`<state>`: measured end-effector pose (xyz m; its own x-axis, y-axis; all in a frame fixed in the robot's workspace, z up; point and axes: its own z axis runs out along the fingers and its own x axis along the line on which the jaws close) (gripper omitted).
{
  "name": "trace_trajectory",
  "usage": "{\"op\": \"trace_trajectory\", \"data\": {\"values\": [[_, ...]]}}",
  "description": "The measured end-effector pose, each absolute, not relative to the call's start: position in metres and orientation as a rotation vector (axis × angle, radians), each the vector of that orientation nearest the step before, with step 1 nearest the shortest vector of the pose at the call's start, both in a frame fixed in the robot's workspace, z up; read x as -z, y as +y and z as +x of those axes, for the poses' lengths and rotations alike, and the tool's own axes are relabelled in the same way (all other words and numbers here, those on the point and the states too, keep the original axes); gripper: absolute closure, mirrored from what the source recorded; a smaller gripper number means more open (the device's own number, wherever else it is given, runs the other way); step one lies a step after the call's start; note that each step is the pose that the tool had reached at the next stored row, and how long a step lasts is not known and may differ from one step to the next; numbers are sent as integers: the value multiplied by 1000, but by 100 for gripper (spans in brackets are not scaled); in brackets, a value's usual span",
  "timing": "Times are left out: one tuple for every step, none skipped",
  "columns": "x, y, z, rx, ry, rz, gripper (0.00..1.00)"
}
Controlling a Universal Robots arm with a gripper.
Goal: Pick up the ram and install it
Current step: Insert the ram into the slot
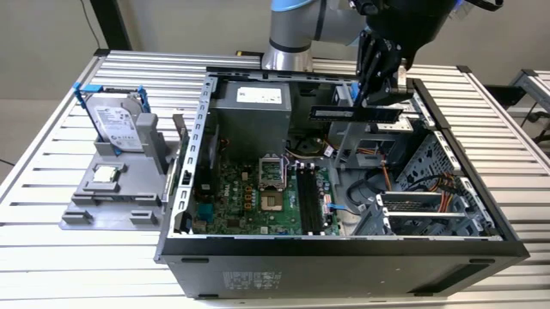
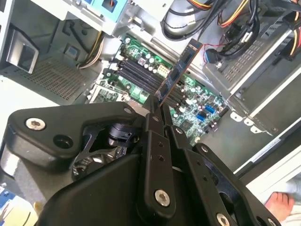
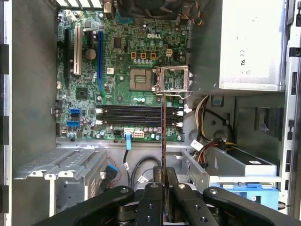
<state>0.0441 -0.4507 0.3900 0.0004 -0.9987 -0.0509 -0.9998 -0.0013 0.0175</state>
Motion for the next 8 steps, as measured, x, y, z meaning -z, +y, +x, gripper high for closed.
{"op": "trace_trajectory", "data": {"values": [[-390, -451, 43, -75, 2203, -2205, 100], [-390, -453, 43, -75, 2203, -2205, 100], [-390, -454, 42, -75, 2204, -2204, 100], [-390, -455, 42, -75, 2205, -2203, 100], [-390, -456, 42, -75, 2208, -2200, 100], [-390, -456, 41, -75, 2212, -2196, 100], [-390, -456, 41, -75, 2217, -2190, 100], [-390, -456, 41, -75, 2224, -2183, 100]]}}
